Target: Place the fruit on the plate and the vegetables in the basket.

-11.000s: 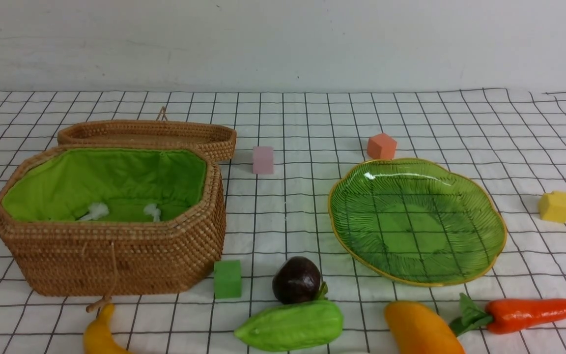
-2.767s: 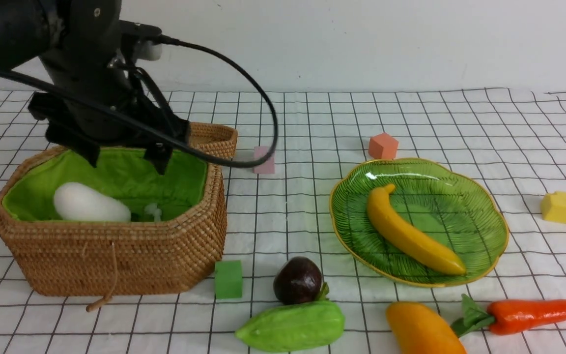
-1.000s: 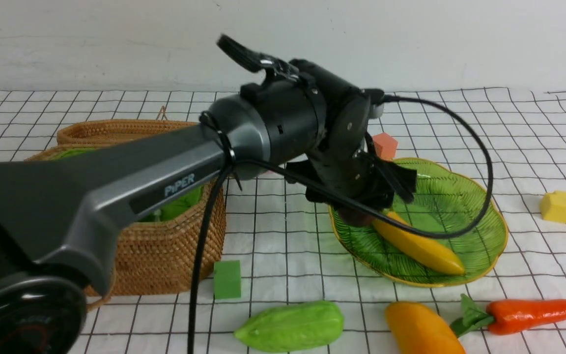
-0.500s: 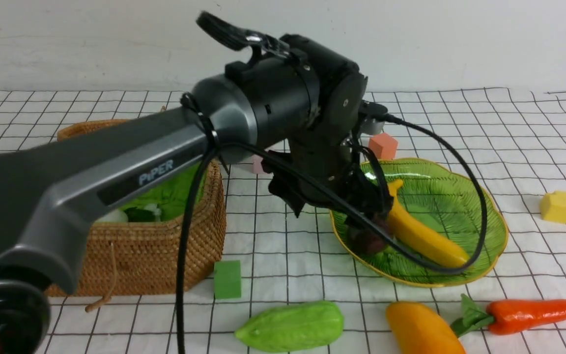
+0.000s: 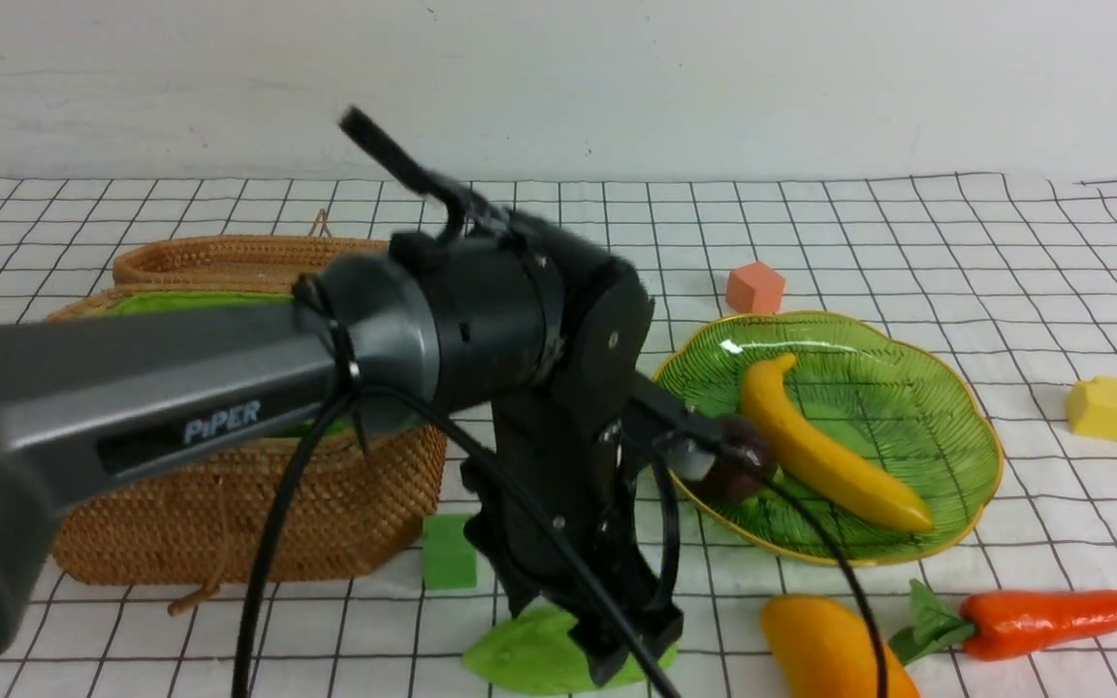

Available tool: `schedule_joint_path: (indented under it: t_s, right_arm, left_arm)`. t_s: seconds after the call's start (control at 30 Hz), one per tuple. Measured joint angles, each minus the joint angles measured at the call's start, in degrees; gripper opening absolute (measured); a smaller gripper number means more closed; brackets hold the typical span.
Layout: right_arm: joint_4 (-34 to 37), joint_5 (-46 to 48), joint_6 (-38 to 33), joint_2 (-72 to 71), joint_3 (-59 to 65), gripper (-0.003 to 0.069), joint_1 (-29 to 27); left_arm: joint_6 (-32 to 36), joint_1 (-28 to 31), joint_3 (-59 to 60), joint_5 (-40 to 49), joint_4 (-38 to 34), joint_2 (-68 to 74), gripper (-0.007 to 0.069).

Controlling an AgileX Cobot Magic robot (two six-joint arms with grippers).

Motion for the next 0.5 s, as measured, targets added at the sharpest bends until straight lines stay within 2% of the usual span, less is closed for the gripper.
schedule_joint_path:
  t_s: [0.13, 0.27, 0.5]
  right_arm:
    - [0.0, 0.0, 0.0, 0.0, 0.0, 0.0245, 0.0]
    - [0.0, 0.0, 0.0, 0.0, 0.0, 0.0245, 0.0]
    - [0.0, 0.0, 0.0, 0.0, 0.0, 0.0245, 0.0]
  left_arm:
    - [1.1, 0.1, 3.9, -2.7, -0.9, 3.2, 0.0544]
    - [1.5, 0.1, 3.2, -2.3, -1.0, 3.2, 0.0453]
    - [-0.4, 0.1, -5.2, 4.6, -0.7, -4.7, 0.0454]
